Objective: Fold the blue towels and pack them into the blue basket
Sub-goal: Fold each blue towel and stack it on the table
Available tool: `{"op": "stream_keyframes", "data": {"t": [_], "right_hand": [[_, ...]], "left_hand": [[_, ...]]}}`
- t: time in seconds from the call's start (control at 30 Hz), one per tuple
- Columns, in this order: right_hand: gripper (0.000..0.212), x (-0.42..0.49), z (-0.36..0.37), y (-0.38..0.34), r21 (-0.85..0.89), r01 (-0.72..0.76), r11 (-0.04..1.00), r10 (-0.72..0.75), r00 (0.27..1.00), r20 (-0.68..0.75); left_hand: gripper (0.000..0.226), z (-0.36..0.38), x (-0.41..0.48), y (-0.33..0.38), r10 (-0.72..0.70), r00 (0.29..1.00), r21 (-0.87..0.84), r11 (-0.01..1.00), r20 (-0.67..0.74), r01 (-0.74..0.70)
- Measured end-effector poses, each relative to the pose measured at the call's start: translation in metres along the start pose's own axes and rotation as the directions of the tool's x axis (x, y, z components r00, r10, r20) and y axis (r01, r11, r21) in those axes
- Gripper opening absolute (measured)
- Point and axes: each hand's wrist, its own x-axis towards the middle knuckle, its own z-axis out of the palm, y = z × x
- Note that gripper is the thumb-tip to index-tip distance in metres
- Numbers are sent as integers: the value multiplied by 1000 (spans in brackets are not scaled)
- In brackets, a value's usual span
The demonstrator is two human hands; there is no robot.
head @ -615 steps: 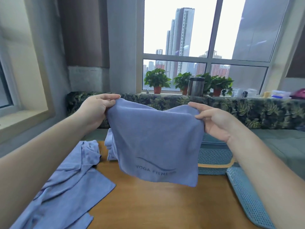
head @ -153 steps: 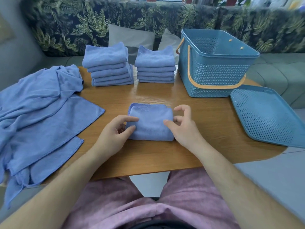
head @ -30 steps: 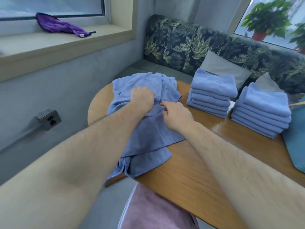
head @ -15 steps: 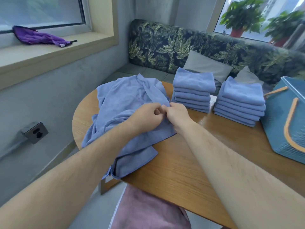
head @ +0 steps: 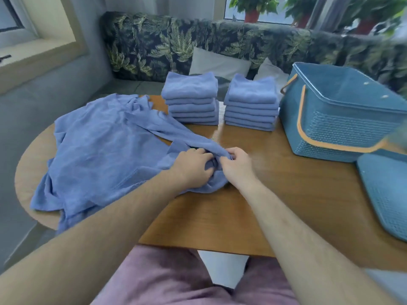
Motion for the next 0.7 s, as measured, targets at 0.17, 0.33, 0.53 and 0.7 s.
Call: {"op": "stream_keyframes", "data": {"t": [0.17, 0.33, 0.53, 0.7], "right_hand": [[26, 5, -26, 22, -222, 135, 966, -142, 990, -20], [24, 10, -53, 50, -306, 60, 950, -109, 983, -145], [8, 1, -60, 58, -182, 143, 973, -174, 970, -170], [16, -11, -63, 58, -148, 92, 985, -126, 962, -242]], "left_hand": [[61, 30, -9, 44, 50, 992, 52, 998, -112, -44], [22, 14, -29, 59, 94, 982, -49, 993, -166, -104], [23, -4, -15, 24, -86, 957, 101, 988, -278, 118], [48, 9, -2, 16, -344, 934, 11, 938, -92, 346]]}}
